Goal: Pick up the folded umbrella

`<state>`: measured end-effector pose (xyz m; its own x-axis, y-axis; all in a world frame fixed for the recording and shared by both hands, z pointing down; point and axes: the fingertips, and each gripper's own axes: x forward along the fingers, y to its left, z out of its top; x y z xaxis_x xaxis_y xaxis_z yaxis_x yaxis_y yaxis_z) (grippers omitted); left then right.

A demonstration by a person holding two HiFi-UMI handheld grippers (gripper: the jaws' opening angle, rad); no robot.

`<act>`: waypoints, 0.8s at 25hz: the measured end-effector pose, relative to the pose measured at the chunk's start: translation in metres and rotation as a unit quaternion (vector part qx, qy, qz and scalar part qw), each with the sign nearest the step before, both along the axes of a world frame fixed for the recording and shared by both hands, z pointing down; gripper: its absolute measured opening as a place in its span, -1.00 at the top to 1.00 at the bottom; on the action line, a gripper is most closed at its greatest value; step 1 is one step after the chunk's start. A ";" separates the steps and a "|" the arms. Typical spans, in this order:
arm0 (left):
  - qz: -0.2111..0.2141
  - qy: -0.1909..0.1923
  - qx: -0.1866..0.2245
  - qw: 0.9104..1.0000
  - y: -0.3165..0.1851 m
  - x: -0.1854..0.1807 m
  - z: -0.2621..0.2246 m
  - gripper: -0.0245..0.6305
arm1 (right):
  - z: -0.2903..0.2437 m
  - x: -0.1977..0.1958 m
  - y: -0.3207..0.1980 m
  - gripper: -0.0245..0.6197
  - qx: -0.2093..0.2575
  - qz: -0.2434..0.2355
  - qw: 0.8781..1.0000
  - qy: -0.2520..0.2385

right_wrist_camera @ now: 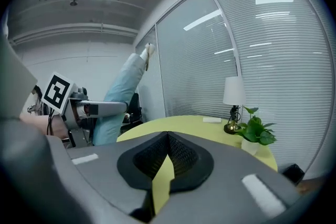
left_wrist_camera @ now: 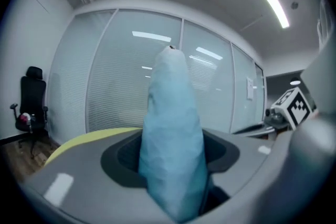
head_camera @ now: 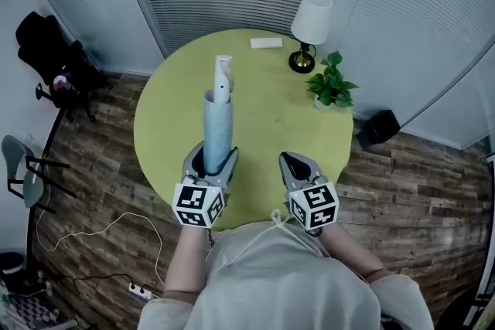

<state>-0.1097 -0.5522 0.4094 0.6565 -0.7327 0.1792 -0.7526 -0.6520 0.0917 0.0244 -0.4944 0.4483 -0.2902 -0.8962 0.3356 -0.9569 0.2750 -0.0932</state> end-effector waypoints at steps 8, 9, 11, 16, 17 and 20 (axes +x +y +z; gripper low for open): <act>-0.094 0.043 0.027 0.994 0.000 -0.030 -0.017 0.06 | -0.041 -0.004 -0.012 0.93 0.069 -0.014 0.997 -0.014; -0.098 0.042 0.028 0.994 0.000 -0.030 -0.017 0.06 | -0.043 -0.003 -0.014 0.93 0.072 -0.015 0.997 -0.012; -0.105 0.041 0.035 0.993 0.000 -0.028 -0.019 0.06 | -0.045 -0.003 -0.017 0.93 0.071 -0.021 0.997 -0.013; -0.111 0.031 0.059 0.992 0.001 -0.025 -0.028 0.06 | -0.048 -0.008 -0.019 0.93 0.070 -0.033 0.997 -0.012; -0.112 0.032 0.060 0.991 0.002 -0.026 -0.030 0.06 | -0.047 -0.009 -0.020 0.93 0.068 -0.035 0.997 -0.010; -0.112 0.035 0.061 0.991 0.003 -0.025 -0.032 0.06 | -0.045 -0.010 -0.021 0.93 0.061 -0.035 0.997 -0.007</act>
